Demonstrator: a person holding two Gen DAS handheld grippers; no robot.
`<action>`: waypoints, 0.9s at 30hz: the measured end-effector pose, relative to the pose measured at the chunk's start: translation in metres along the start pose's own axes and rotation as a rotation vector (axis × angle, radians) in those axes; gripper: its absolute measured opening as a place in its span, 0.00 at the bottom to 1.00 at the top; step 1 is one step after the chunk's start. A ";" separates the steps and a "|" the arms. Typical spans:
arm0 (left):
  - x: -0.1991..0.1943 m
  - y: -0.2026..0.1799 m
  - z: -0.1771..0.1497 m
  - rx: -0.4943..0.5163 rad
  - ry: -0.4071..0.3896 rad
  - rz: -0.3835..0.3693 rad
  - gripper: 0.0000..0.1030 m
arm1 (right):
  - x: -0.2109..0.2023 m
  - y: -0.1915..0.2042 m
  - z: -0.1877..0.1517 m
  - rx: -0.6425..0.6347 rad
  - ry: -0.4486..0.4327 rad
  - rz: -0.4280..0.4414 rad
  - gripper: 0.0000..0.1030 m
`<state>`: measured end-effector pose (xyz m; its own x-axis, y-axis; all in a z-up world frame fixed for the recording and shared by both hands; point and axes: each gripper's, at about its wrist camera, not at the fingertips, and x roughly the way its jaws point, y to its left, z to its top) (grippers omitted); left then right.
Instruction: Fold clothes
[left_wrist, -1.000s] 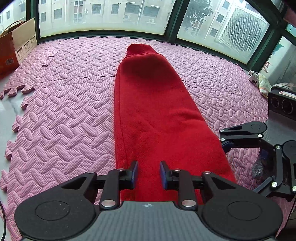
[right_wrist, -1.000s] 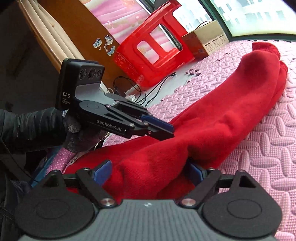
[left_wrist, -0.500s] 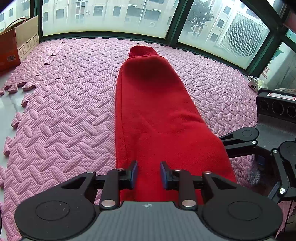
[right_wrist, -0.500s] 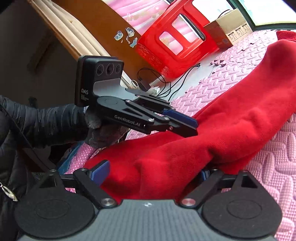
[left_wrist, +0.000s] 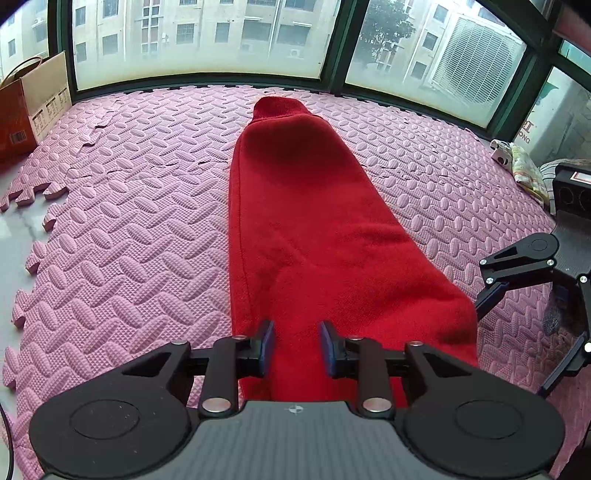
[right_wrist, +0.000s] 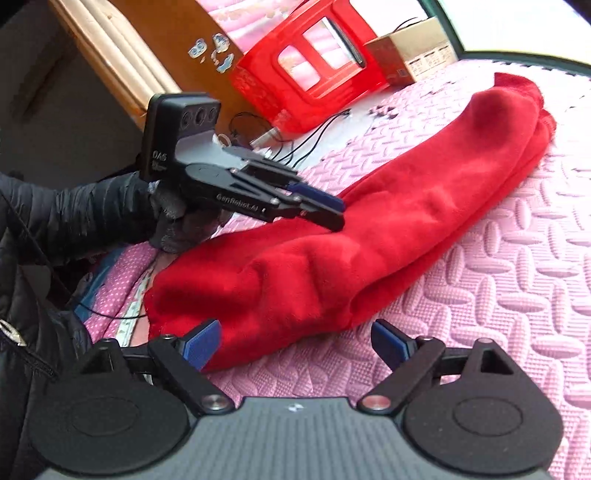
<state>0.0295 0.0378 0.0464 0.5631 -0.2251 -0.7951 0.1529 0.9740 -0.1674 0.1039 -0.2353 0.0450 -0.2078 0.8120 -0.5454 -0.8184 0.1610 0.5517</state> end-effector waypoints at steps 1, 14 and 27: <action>-0.004 -0.002 0.001 0.008 -0.010 0.007 0.32 | -0.003 0.003 0.001 -0.001 -0.021 -0.022 0.87; -0.070 -0.028 -0.041 0.039 -0.106 -0.131 0.33 | 0.041 0.061 0.024 -0.051 -0.091 -0.323 0.59; -0.077 -0.009 -0.086 0.050 -0.140 -0.062 0.26 | 0.076 0.101 0.005 -0.151 -0.023 -0.525 0.59</action>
<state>-0.0848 0.0490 0.0591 0.6583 -0.2894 -0.6949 0.2289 0.9564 -0.1814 0.0079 -0.1549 0.0626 0.2595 0.6566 -0.7082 -0.8770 0.4672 0.1118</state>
